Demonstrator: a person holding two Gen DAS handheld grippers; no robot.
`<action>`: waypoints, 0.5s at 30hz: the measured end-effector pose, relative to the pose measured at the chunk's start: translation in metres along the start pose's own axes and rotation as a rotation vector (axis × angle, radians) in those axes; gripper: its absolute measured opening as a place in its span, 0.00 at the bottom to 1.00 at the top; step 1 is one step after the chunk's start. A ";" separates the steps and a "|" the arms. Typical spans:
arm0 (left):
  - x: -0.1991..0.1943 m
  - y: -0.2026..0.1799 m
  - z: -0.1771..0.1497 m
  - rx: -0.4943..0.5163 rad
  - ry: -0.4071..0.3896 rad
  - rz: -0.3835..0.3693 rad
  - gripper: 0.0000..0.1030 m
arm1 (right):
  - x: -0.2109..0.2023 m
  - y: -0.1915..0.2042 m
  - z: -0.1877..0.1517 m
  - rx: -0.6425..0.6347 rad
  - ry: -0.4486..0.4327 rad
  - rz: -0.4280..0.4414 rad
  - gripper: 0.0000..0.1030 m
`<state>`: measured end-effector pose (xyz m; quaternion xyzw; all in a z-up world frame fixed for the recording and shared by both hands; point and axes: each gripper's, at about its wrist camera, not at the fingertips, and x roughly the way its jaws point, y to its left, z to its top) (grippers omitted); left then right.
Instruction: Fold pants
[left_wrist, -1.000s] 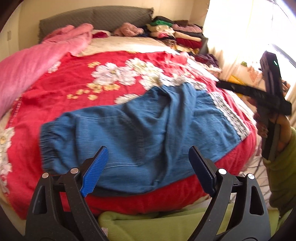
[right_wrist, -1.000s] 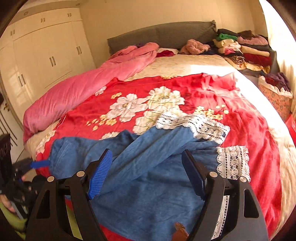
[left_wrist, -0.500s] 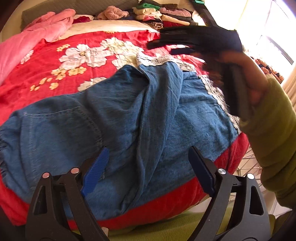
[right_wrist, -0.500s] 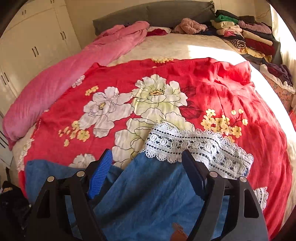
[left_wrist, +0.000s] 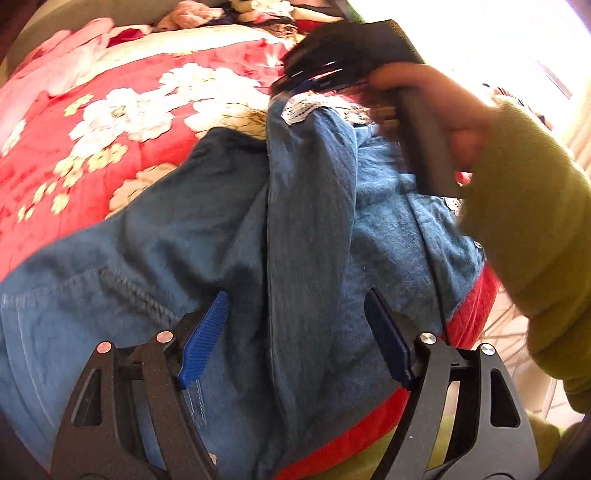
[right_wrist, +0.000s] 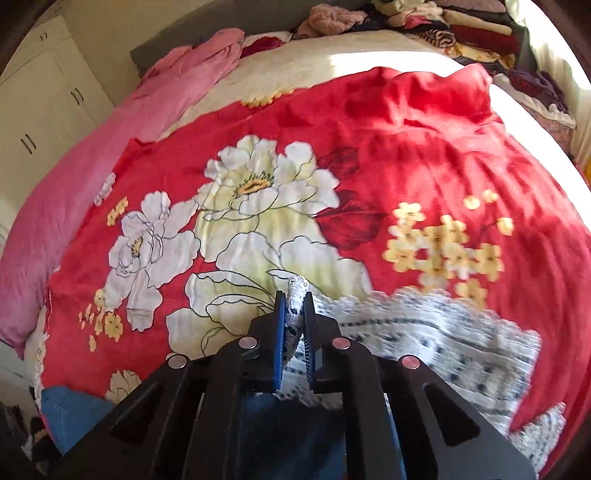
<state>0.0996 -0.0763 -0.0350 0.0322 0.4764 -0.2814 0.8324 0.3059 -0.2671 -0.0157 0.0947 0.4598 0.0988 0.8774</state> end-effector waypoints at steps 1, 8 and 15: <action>0.001 0.001 0.003 0.013 0.005 -0.007 0.65 | -0.016 -0.007 -0.005 0.022 -0.018 0.005 0.08; -0.002 -0.015 0.003 0.115 0.011 -0.013 0.24 | -0.124 -0.056 -0.063 0.133 -0.114 -0.050 0.08; -0.018 -0.033 -0.008 0.210 -0.086 0.107 0.01 | -0.163 -0.085 -0.115 0.178 -0.142 -0.043 0.08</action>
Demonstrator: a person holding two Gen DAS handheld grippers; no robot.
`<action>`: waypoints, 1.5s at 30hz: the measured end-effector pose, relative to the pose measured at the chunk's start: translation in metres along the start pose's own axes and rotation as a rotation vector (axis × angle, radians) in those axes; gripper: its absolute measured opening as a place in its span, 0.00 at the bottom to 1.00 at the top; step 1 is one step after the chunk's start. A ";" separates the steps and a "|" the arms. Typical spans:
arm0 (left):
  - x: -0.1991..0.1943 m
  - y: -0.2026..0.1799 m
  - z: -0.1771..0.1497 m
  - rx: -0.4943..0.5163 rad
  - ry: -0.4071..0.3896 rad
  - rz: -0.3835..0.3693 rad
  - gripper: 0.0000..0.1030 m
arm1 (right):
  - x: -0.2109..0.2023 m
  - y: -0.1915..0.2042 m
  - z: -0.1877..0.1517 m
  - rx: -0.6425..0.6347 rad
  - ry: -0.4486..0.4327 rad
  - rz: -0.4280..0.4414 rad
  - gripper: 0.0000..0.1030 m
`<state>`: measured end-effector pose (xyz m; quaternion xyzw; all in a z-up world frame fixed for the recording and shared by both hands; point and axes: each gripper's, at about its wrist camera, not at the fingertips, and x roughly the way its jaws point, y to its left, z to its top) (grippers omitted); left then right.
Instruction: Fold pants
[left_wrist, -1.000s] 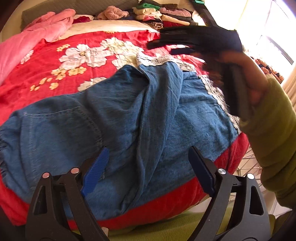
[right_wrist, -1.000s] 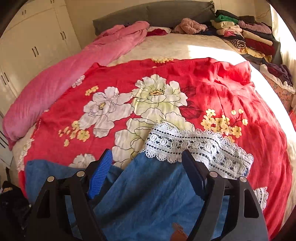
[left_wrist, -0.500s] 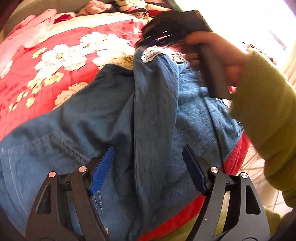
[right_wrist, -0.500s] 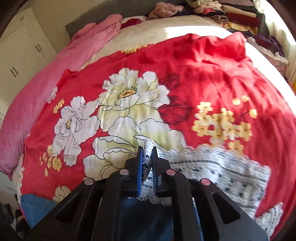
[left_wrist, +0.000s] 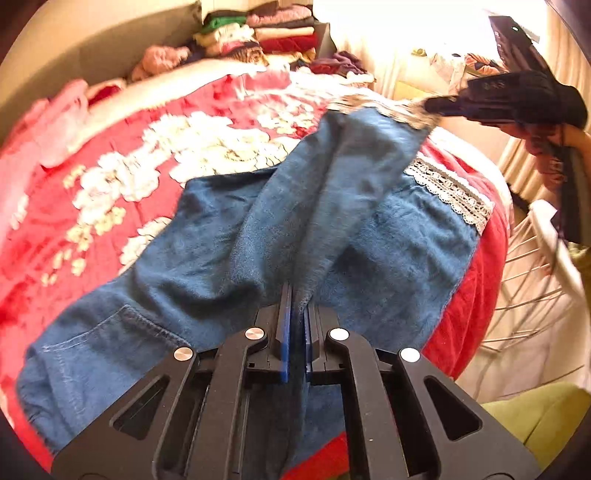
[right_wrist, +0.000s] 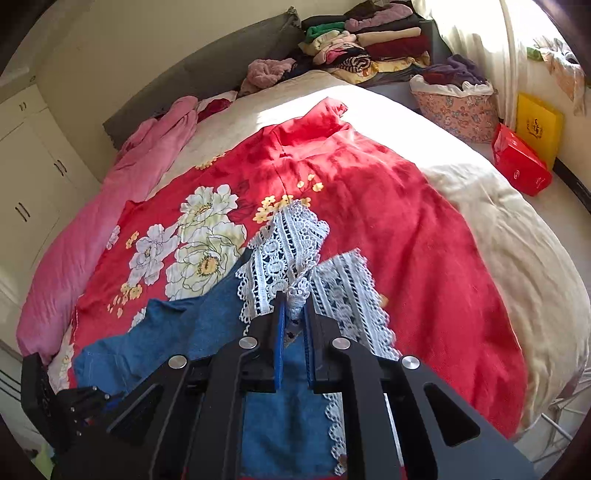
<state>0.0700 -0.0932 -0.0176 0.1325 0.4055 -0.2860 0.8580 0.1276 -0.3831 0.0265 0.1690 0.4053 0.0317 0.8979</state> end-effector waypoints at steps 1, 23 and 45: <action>0.000 -0.004 -0.001 0.000 -0.006 0.006 0.01 | -0.005 -0.005 -0.005 0.000 0.005 0.007 0.08; 0.006 -0.052 -0.034 0.102 0.131 0.030 0.01 | -0.022 -0.070 -0.096 0.058 0.043 0.033 0.08; 0.005 -0.049 -0.042 0.065 0.138 -0.037 0.21 | -0.059 -0.070 -0.102 0.040 -0.021 -0.026 0.40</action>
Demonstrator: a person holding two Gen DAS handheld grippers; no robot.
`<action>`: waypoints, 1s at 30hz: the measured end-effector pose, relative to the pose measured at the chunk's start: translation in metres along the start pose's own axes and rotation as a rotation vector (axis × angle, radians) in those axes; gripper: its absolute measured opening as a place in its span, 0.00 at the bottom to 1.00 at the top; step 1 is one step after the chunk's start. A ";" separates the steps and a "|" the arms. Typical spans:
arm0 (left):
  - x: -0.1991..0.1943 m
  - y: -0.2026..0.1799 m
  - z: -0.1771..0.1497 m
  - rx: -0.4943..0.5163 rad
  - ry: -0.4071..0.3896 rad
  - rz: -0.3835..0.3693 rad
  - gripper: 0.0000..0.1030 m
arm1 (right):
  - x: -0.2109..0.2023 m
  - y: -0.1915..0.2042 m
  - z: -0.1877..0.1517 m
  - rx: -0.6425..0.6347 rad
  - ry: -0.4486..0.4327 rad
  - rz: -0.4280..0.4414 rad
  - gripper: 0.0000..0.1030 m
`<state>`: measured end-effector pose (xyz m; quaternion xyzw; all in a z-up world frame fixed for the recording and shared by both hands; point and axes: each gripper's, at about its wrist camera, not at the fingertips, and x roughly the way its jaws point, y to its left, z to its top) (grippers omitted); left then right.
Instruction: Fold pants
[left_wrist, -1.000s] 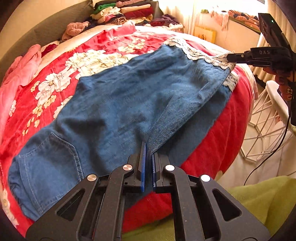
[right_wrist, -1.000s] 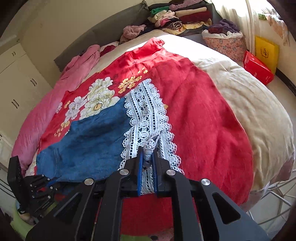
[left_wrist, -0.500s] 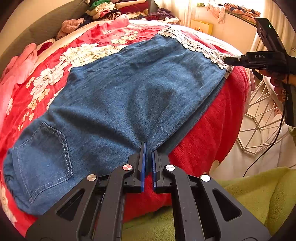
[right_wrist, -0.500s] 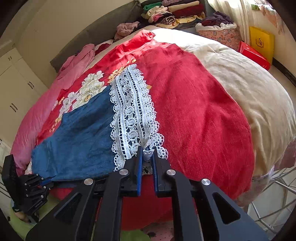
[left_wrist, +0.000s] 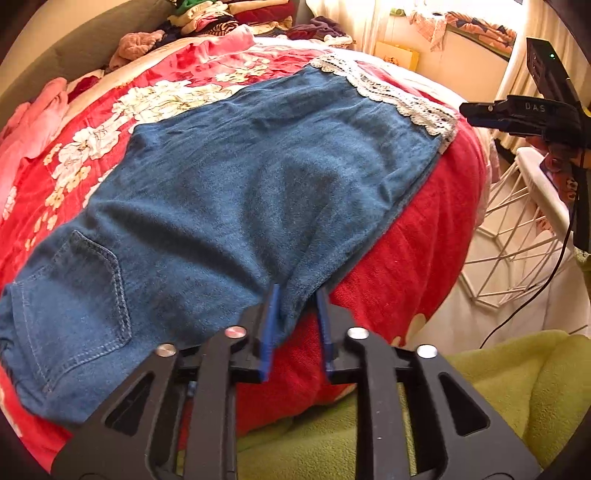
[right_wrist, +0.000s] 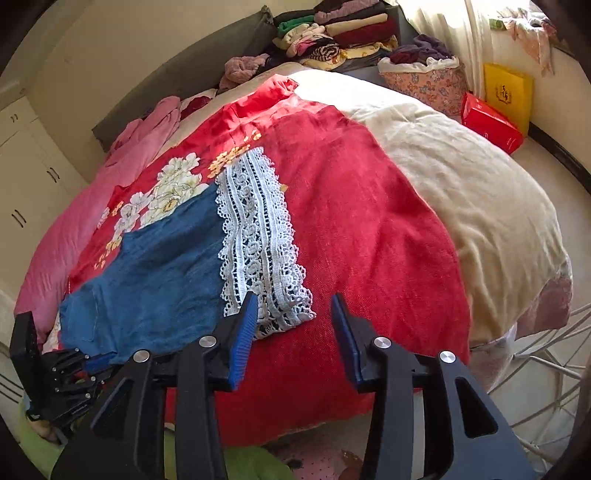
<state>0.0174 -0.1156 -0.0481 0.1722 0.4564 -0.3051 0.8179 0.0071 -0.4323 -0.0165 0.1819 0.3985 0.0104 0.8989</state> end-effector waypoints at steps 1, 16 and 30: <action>-0.002 0.000 -0.001 -0.004 -0.003 -0.006 0.28 | -0.004 0.005 0.002 -0.022 -0.012 0.001 0.41; -0.087 0.091 -0.021 -0.328 -0.203 0.147 0.82 | 0.045 0.076 0.002 -0.227 0.041 0.057 0.48; -0.070 0.198 -0.058 -0.705 -0.133 0.204 0.90 | 0.063 0.054 -0.004 -0.161 0.104 0.018 0.49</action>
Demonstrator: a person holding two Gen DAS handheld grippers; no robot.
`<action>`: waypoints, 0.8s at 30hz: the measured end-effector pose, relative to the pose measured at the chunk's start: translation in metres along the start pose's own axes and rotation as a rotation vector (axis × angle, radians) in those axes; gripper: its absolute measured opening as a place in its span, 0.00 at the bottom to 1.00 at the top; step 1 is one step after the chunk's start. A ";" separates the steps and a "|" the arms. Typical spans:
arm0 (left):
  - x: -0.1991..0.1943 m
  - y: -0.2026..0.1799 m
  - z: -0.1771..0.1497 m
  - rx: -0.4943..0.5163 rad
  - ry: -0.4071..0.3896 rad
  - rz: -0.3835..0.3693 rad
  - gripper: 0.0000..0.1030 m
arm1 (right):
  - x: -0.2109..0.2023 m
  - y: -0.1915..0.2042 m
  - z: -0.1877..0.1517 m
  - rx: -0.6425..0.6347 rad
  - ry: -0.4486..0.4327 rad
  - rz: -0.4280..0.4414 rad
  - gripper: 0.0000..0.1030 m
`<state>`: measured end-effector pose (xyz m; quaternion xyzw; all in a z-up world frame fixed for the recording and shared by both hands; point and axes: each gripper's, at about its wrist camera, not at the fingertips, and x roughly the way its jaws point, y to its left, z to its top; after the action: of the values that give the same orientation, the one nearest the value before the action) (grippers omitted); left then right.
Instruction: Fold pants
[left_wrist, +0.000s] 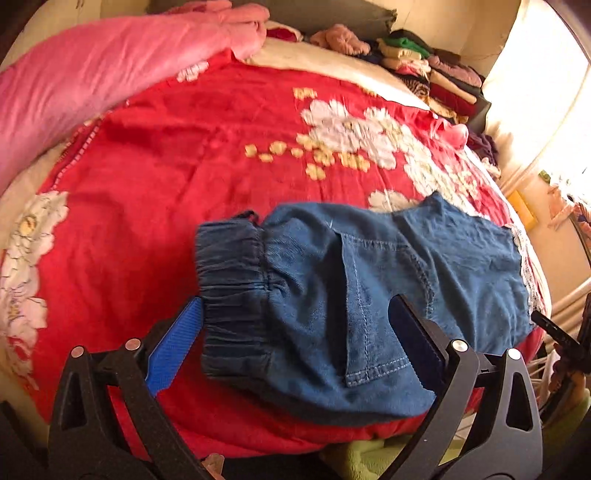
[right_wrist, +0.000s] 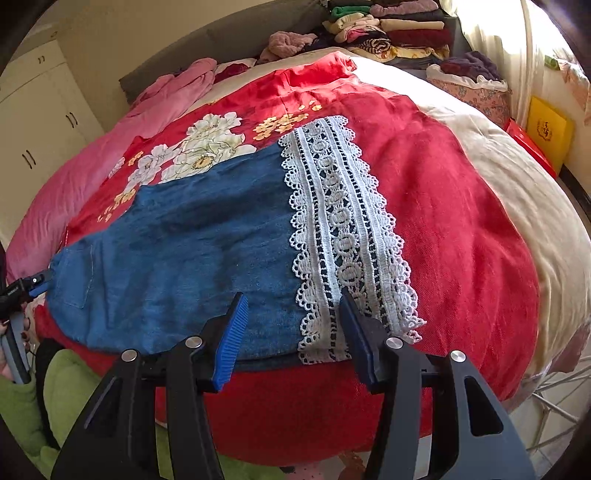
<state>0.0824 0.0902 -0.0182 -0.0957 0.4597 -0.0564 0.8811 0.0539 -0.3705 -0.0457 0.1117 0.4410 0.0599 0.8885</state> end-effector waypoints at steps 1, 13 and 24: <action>0.003 -0.003 -0.003 0.019 0.001 0.009 0.87 | 0.000 0.000 0.000 0.001 0.003 0.001 0.49; -0.002 0.034 0.011 -0.026 -0.035 0.061 0.40 | 0.004 -0.002 0.000 0.002 0.050 -0.001 0.49; -0.051 -0.054 0.008 0.233 -0.134 -0.028 0.74 | -0.020 0.019 0.014 -0.040 -0.031 0.060 0.49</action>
<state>0.0595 0.0475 0.0390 -0.0024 0.3887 -0.1151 0.9141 0.0523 -0.3583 -0.0173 0.1078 0.4222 0.0936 0.8952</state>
